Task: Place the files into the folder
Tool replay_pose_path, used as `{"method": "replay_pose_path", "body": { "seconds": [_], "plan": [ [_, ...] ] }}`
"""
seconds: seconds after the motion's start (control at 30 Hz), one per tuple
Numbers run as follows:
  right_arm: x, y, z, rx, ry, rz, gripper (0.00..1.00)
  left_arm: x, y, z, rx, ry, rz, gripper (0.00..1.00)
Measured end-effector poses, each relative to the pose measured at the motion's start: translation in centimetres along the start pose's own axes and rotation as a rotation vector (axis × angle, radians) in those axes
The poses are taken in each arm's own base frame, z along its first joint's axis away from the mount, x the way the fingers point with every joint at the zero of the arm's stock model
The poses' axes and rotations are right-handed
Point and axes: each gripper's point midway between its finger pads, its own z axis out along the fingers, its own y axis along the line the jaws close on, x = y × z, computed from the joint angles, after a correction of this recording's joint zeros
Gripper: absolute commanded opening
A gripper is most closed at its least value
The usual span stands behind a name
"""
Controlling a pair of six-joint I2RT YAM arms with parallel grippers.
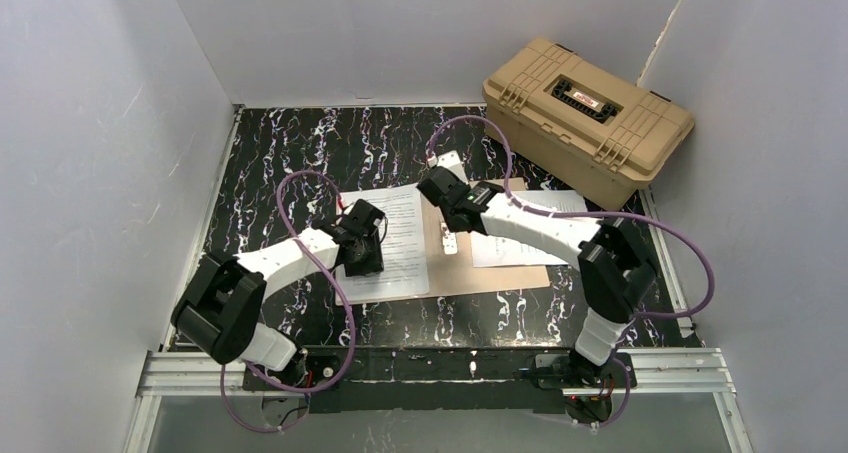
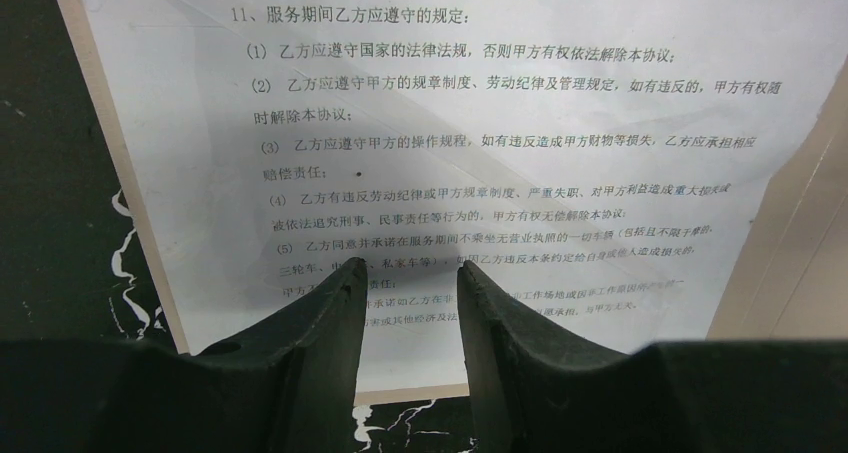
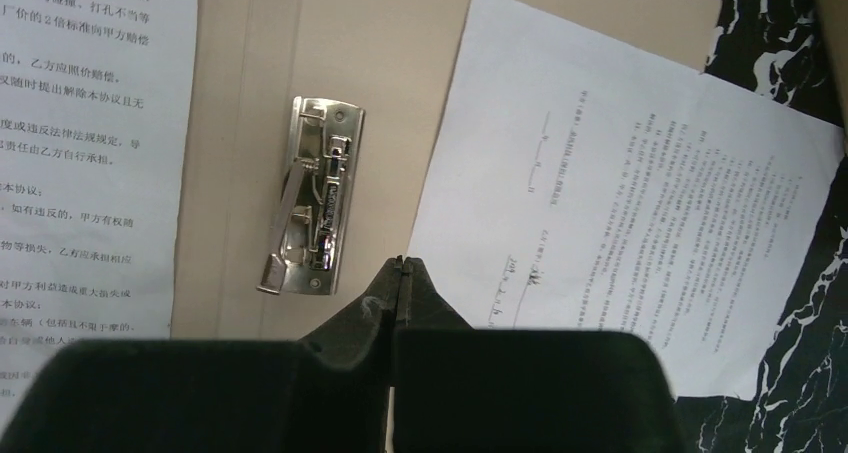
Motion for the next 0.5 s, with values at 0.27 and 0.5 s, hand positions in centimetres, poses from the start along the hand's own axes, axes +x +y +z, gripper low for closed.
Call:
{"method": "replay_pose_path", "body": {
  "seconds": [0.27,0.5],
  "plan": [
    [-1.6,-1.7,-3.7,-0.095,-0.081,0.122,0.01,1.0,1.5,-0.6,-0.023,0.000,-0.007,0.38],
    [3.4,0.5,-3.1,-0.257,0.011,0.225,0.01,2.6,3.1,-1.5,-0.051,0.016,-0.014,0.39]
  ]
}}
